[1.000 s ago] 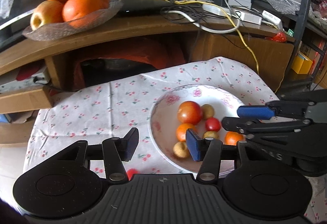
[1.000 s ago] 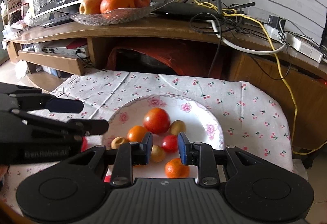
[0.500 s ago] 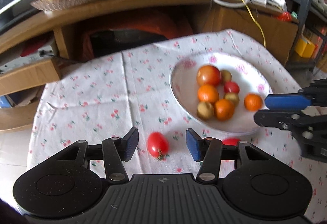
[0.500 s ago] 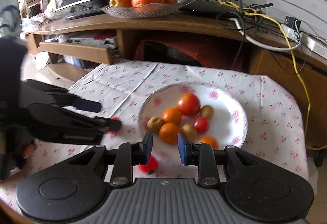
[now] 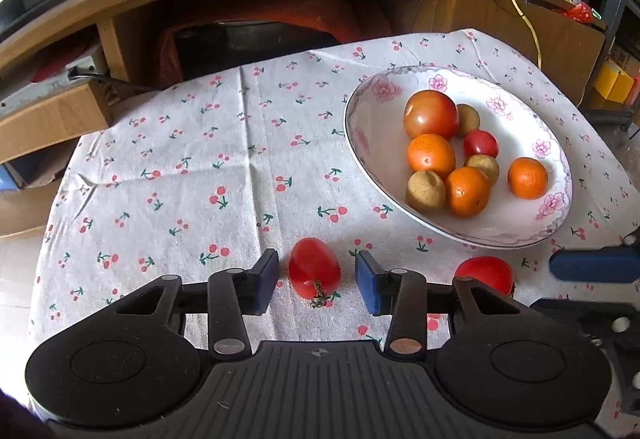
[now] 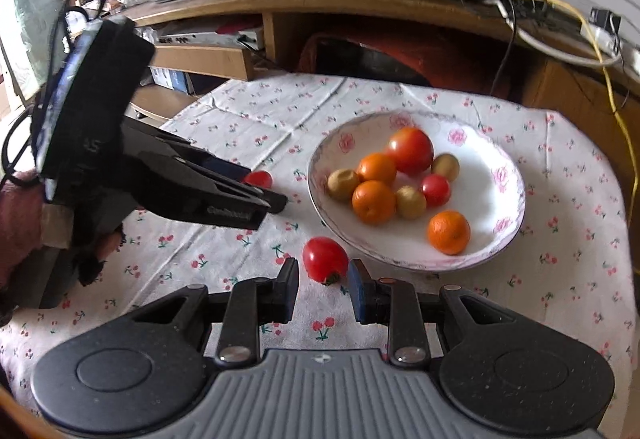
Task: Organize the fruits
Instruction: 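Grasp an oval red tomato with the right tool while the left tool grasps a small red tomato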
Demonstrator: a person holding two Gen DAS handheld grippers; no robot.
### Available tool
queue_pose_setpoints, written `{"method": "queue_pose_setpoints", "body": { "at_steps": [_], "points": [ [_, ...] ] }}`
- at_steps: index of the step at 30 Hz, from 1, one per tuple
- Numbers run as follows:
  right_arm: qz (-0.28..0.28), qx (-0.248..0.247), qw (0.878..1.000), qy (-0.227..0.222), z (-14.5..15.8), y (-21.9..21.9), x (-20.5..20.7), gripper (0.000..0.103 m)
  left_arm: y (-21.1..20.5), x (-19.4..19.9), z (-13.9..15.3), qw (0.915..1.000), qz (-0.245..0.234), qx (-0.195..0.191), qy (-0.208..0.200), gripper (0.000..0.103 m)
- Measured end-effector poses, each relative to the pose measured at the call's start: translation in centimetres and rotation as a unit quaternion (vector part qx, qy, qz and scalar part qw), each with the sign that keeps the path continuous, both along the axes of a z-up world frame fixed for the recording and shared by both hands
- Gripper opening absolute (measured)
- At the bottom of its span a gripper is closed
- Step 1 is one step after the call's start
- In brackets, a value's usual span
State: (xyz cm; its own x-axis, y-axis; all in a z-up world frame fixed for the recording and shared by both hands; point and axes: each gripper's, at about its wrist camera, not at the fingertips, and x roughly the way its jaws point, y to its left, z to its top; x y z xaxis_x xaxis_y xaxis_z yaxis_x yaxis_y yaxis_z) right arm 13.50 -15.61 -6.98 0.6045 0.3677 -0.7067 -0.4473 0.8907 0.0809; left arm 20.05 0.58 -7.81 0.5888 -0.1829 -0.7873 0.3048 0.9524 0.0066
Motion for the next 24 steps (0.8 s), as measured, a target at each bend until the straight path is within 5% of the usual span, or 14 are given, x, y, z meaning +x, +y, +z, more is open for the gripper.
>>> {"method": "queue_pose_setpoints", "body": {
  "at_steps": [12, 24],
  "points": [
    [-0.002, -0.017, 1.0, 0.002, -1.8, 1.5, 2.0, 0.037, -0.3, -0.4, 0.4, 0.9999, -0.01, -0.001, -0.006, 0.038],
    [-0.014, -0.034, 0.999, 0.008, -2.8, 2.2, 2.5, 0.034, -0.6, -0.6, 0.3, 0.9996, -0.02, 0.014, -0.011, 0.038]
  ]
}}
